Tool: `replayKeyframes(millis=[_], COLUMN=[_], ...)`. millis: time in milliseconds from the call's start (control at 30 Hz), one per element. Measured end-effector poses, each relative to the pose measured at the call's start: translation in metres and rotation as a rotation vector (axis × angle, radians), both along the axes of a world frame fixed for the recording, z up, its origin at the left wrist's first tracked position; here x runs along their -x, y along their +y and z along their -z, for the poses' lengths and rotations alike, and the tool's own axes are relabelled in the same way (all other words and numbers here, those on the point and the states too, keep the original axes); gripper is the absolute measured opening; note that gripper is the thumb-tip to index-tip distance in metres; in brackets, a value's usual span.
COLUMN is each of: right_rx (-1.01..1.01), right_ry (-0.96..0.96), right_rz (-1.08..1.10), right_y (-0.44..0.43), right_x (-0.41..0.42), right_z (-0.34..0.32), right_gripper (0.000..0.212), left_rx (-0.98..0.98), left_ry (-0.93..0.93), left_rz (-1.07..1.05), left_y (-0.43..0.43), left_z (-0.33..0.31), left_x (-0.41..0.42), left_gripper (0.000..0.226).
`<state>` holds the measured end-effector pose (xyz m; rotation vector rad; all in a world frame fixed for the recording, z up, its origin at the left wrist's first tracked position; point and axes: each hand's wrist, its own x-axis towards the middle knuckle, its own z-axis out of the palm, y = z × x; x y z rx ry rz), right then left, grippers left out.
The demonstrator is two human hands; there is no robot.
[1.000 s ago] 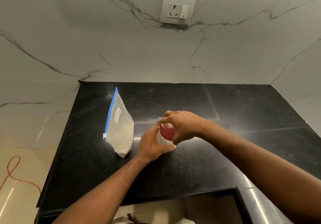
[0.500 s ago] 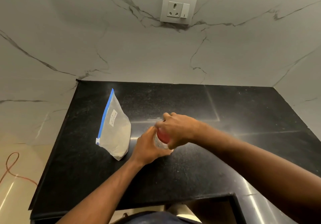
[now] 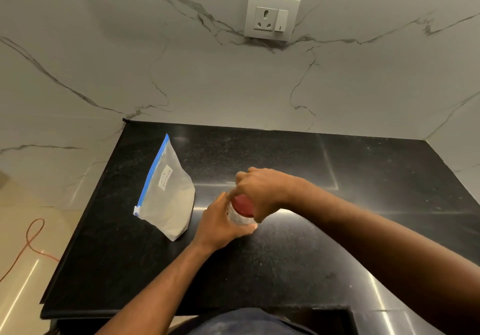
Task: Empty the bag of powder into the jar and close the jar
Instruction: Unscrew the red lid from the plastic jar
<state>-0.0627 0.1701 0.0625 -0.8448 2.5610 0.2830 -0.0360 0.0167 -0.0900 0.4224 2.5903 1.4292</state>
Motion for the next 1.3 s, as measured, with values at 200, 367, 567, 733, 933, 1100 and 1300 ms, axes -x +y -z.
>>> replayKeyframes(millis=[200, 367, 567, 733, 933, 1100, 1300], right_rx=[0.007, 0.026, 0.227, 0.788, 0.946, 0.752, 0.718], right_ry=[0.105, 0.155, 0.175, 0.264, 0.392, 0.332, 0.264], right_rz=[0.090, -0.027, -0.186, 0.292, 0.880, 1.000, 0.966], right_y=[0.002, -0.004, 0.017, 0.070, 0.097, 0.097, 0.096], right_x=[-0.004, -0.009, -0.019, -0.015, -0.025, -0.032, -0.029], right_z=[0.004, -0.001, -0.012, 0.008, 0.120, 0.159, 0.146], right_gripper=[0.082, 0.057, 0.069, 0.060, 0.046, 0.044, 0.027], left_rx=[0.010, 0.016, 0.023, 0.008, 0.018, 0.032, 0.006], left_ry=[-0.001, -0.010, 0.003, 0.004, -0.006, -0.035, -0.071], left_rz=[-0.013, -0.037, -0.028, -0.068, -0.115, -0.121, -0.090], left_y=[0.002, 0.004, 0.004, 0.006, 0.012, 0.014, 0.013], left_z=[-0.001, -0.004, -0.008, -0.008, -0.011, -0.016, -0.025], left_x=[-0.002, -0.005, -0.006, -0.009, -0.016, -0.019, -0.022], left_gripper=[0.074, 0.079, 0.077, 0.093, 0.098, 0.109, 0.128])
